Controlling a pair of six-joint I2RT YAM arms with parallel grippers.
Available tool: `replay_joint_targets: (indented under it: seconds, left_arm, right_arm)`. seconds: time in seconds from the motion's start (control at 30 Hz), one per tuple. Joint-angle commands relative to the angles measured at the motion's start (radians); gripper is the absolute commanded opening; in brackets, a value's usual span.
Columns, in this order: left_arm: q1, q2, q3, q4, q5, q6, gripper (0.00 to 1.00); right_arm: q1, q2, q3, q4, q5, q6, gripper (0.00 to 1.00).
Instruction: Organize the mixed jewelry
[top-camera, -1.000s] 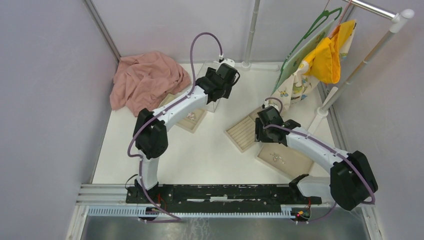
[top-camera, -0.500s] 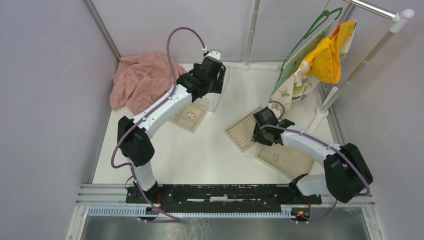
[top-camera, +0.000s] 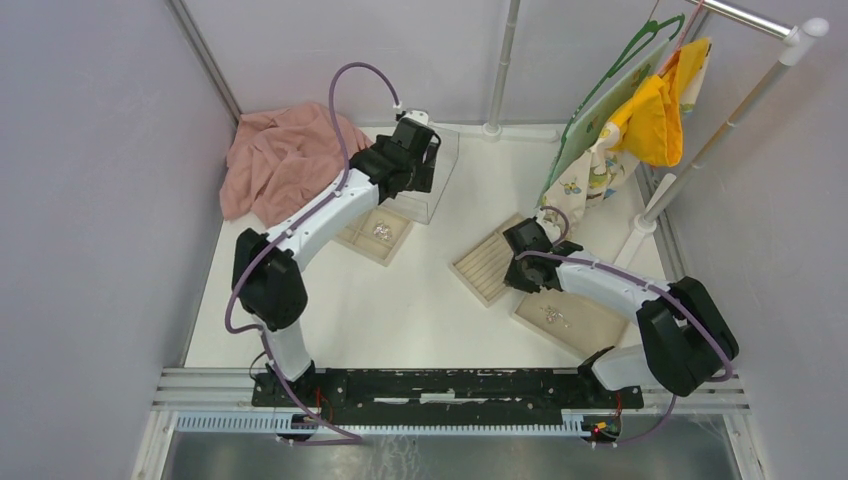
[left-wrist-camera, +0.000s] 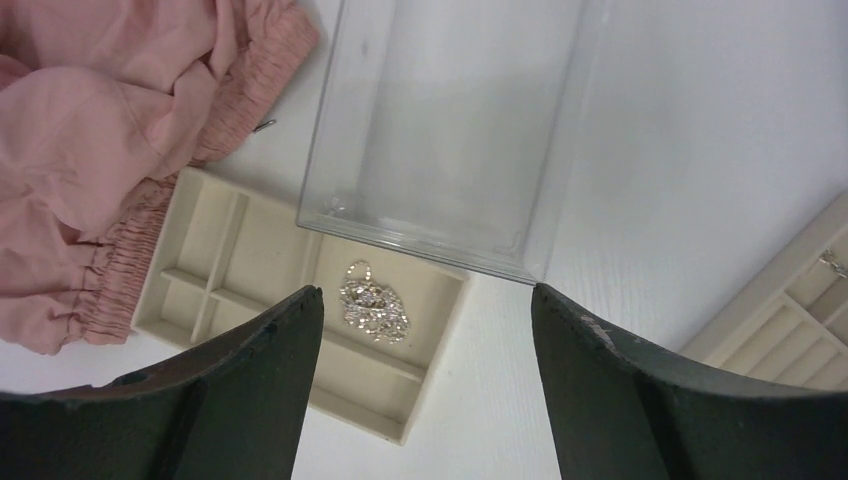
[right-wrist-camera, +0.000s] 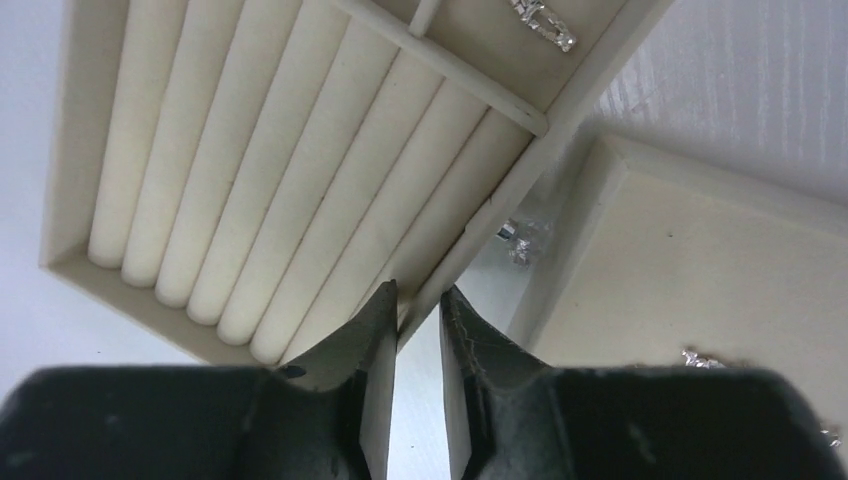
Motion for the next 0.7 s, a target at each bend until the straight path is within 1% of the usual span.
replay_joint_targets:
  seconds: [0.0,0.07,0.17,0.2,0.23,0.3,0.33,0.57,0.67]
  left_arm:
    - [0.074,0.034,0.043,0.008,-0.031,-0.030,0.83]
    - [0.120,0.064,0.079,0.006,0.030,-0.049,0.84]
    - [0.164,0.105,0.154,0.016,0.068,-0.065,0.87]
    - [0.175,0.119,0.177,0.026,0.078,-0.066,0.88]
    - [0.187,0.137,0.202,0.030,0.091,-0.068,0.89]
    - [0.205,0.178,0.260,0.032,0.116,-0.073,0.91]
    - [0.211,0.199,0.289,0.036,0.123,-0.073,0.92]
    - [0.222,0.342,0.401,0.178,0.179,-0.037,0.95]
    - [0.232,0.410,0.461,0.217,0.201,-0.051,0.96]
  right_arm:
    - [0.006,0.016,0.024,0.026,0.042,-0.007,0.23]
    - [0.008,0.028,0.036,0.023,0.045,-0.025,0.20]
    - [0.010,0.040,0.051,0.027,0.049,-0.052,0.16]
    - [0.009,0.041,0.055,0.028,0.046,-0.057,0.13]
    - [0.010,0.042,0.059,0.030,0.044,-0.067,0.11]
    - [0.011,0.047,0.071,0.033,0.040,-0.094,0.03]
    - [0.011,0.050,0.080,0.030,0.042,-0.109,0.01]
    - [0.013,0.068,0.106,0.018,0.020,-0.197,0.00]
    - [0.012,0.067,0.105,0.011,0.008,-0.223,0.00]
